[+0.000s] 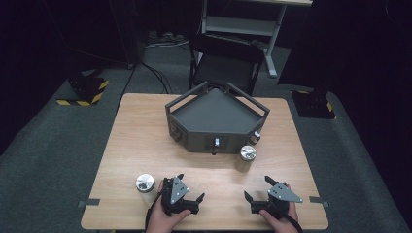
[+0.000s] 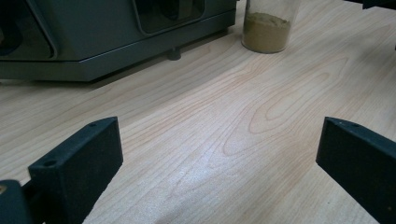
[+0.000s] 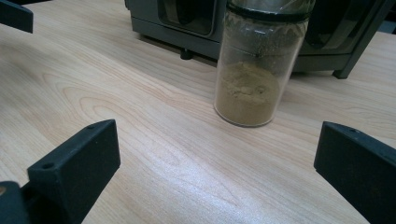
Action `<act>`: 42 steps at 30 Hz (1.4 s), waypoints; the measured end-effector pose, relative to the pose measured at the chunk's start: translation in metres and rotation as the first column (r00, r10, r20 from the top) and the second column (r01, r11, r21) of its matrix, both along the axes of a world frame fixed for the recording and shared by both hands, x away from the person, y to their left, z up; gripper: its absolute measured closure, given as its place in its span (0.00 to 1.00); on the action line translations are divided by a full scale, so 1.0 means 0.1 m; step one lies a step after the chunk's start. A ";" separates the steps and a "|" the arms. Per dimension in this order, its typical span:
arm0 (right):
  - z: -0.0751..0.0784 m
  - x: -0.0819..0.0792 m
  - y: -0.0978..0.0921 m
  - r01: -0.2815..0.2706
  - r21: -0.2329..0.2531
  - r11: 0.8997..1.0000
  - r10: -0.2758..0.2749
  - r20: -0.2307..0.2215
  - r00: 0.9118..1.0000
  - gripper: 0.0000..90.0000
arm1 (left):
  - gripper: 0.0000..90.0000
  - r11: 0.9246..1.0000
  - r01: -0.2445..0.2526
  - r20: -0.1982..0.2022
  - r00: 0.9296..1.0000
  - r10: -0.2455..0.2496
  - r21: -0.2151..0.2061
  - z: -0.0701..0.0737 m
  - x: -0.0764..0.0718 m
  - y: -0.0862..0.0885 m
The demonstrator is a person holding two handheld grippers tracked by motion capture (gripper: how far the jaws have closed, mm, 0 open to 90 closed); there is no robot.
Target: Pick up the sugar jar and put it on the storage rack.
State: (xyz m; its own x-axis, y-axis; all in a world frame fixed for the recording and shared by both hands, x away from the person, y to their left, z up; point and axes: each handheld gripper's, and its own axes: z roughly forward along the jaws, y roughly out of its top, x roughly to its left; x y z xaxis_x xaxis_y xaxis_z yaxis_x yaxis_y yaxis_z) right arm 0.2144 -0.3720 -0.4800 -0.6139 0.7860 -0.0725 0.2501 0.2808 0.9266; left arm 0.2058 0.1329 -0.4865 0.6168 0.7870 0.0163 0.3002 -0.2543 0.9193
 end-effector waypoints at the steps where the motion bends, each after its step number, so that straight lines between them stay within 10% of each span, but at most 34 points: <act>1: 0.00 0.01 -0.01 -0.005 0.005 1.000 0.005 -0.005 1.000 0.00 | 0.01 1.000 -0.004 -0.001 1.000 0.004 -0.001 0.00 0.00 0.00; 42: 0.04 0.01 -0.06 -0.011 -0.027 1.000 0.010 -0.015 1.000 0.00 | 0.01 0.998 0.016 0.045 0.999 -0.013 -0.067 -0.01 -0.13 0.09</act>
